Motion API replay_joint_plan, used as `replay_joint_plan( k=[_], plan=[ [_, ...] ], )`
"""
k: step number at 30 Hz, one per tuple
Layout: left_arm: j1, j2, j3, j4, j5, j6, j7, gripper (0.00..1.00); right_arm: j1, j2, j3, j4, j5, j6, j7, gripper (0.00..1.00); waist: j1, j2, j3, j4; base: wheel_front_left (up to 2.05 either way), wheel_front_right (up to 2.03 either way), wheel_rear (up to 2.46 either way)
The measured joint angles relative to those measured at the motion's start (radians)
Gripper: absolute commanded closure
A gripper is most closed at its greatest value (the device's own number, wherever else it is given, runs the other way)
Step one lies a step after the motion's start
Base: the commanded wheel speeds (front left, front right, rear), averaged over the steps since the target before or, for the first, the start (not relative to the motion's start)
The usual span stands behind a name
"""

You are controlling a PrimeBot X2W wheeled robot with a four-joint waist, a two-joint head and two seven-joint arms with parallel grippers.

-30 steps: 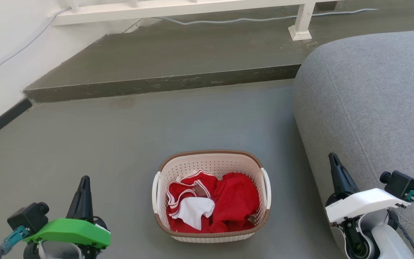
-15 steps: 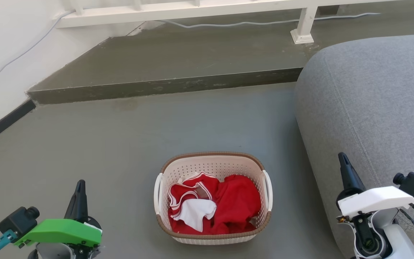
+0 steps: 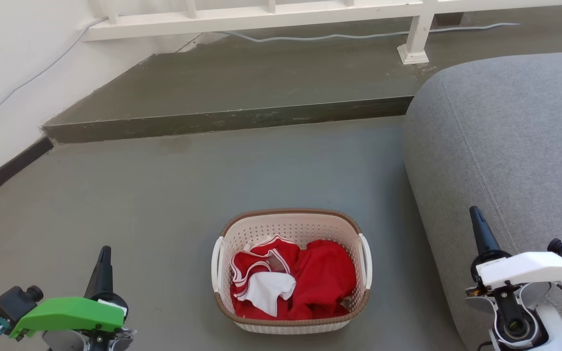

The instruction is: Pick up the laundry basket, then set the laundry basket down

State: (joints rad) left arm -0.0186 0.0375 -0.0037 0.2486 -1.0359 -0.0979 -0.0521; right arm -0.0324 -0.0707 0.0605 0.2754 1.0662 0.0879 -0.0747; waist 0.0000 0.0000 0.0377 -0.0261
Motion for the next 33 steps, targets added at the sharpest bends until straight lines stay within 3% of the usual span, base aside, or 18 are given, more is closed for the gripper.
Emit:
replay_joint_plan(
  k=[33],
  plan=[
    [-0.023,0.0,0.061,0.019,-0.402,-0.018,0.115,1.0,-0.021,0.004,-0.109,0.002,0.411,0.018,0.107,1.0,0.0,0.0,-0.026,0.019,0.0,0.0,0.0]
  ],
)
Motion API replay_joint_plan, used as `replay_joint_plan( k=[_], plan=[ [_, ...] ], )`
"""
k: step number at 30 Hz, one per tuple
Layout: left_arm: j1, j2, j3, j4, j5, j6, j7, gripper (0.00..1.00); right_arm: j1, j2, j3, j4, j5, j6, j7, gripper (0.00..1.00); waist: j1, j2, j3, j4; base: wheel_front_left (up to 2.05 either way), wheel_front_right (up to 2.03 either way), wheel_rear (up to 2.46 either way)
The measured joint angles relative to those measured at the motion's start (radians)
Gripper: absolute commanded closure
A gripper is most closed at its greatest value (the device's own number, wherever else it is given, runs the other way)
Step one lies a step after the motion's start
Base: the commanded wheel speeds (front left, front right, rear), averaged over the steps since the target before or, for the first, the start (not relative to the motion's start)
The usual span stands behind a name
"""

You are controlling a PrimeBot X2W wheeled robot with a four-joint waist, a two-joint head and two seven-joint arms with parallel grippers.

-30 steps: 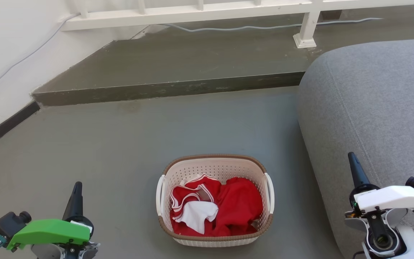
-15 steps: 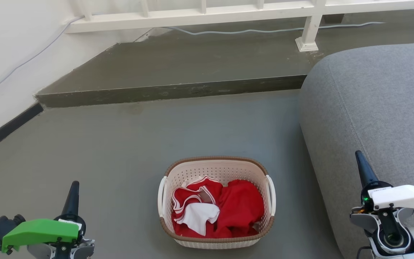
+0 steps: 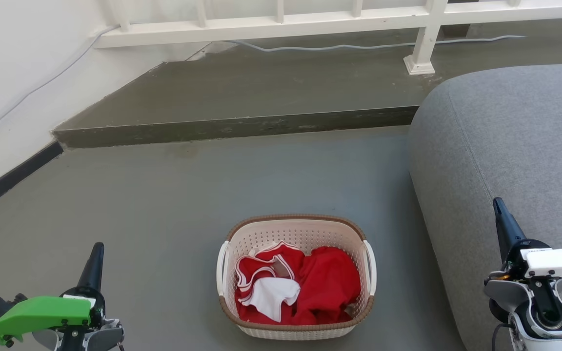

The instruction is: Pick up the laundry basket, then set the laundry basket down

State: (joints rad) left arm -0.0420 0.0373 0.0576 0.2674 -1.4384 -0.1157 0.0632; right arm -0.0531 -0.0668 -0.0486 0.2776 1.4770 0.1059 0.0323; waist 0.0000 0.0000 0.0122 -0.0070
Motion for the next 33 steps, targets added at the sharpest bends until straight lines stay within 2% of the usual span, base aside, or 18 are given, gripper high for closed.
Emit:
replay_joint_plan(
  k=[14,33],
  plan=[
    [-0.006,0.0,0.018,0.009,-0.164,-0.004,0.047,1.0,-0.001,0.001,-0.042,0.002,0.158,0.008,0.04,1.0,0.0,0.0,-0.01,0.007,0.0,0.0,0.0],
    [-0.02,0.0,0.022,0.01,-0.165,-0.005,0.047,1.0,-0.001,0.001,-0.043,0.004,0.161,0.008,0.04,1.0,0.0,0.0,-0.01,0.007,0.0,0.0,0.0]
  ],
)
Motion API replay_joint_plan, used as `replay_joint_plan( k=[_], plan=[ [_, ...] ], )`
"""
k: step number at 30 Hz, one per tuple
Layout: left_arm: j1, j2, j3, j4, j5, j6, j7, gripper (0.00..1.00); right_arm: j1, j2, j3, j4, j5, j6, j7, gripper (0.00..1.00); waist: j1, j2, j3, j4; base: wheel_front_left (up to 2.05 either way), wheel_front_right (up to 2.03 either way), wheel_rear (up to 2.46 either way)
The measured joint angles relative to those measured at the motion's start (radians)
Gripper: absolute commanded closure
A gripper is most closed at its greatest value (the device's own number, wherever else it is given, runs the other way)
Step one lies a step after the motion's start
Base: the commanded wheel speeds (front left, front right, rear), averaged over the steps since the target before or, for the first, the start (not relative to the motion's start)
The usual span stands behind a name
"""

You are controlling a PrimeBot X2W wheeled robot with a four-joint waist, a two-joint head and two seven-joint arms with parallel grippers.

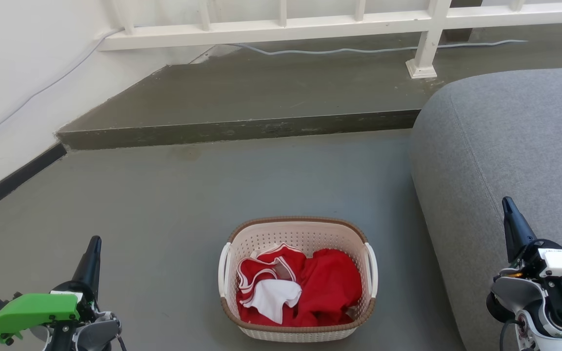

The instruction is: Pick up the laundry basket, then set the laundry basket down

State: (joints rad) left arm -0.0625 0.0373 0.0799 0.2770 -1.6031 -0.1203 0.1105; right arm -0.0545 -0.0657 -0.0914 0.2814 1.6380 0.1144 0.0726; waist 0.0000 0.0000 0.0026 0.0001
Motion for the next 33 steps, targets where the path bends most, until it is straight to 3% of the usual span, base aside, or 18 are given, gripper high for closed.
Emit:
replay_joint_plan(
  k=[33],
  plan=[
    [0.0,0.0,0.001,0.0,0.0,0.0,0.0,1.0,0.0,0.001,-0.002,0.0,0.0,0.0,0.0,1.0,0.0,0.0,0.0,0.0,0.0,0.0,0.0]
  ],
)
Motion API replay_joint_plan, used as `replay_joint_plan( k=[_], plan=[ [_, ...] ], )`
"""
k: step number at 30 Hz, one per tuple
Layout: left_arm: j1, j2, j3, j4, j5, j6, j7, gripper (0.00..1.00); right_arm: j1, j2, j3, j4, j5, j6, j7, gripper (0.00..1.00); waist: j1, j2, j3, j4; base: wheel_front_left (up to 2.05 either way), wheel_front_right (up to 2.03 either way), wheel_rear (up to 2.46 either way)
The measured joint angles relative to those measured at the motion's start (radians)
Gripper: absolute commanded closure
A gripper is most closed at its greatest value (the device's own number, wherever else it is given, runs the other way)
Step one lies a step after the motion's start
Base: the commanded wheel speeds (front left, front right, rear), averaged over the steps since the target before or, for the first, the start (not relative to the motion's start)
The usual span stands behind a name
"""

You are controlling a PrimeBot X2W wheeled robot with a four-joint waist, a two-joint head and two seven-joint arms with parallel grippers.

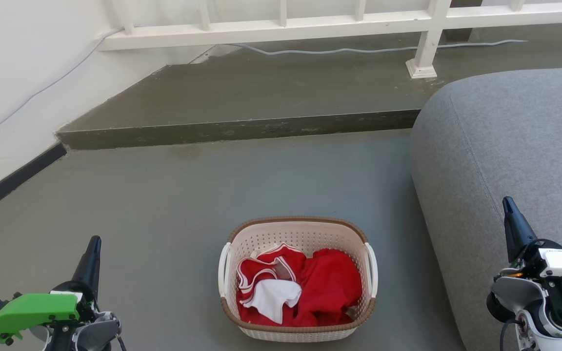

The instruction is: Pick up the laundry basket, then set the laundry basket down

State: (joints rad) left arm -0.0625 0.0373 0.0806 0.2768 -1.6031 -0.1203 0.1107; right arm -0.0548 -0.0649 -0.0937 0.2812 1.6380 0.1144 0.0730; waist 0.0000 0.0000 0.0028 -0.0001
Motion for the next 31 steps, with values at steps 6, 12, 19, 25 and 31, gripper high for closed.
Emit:
replay_joint_plan(
  k=[6,12,19,25,31],
  plan=[
    [0.0,0.0,0.0,0.0,0.0,0.0,0.0,1.0,0.0,0.0,-0.001,0.0,0.0,0.0,0.004,1.0,0.0,0.0,0.0,0.0,0.0,0.0,0.0],
    [0.0,0.0,0.0,0.0,0.0,0.0,0.0,1.0,0.0,0.001,-0.001,0.0,0.0,0.0,0.004,1.0,0.0,0.0,0.0,0.0,0.0,0.0,0.0],
    [0.0,0.0,0.001,0.0,0.0,0.0,0.0,1.0,0.0,0.001,-0.001,-0.001,0.0,0.0,0.004,1.0,0.0,0.0,0.0,0.0,0.0,0.0,0.0],
    [0.0,0.0,0.001,0.0,0.0,0.0,0.0,1.0,0.0,0.001,-0.002,-0.001,0.0,0.0,0.004,1.0,0.0,0.0,0.0,0.0,0.0,0.0,0.0],
    [0.0,0.0,0.001,0.0,0.0,0.0,0.0,1.0,0.0,0.001,-0.002,-0.001,0.0,0.0,0.004,1.0,0.0,0.0,0.0,0.0,0.0,0.0,0.0]
  ],
)
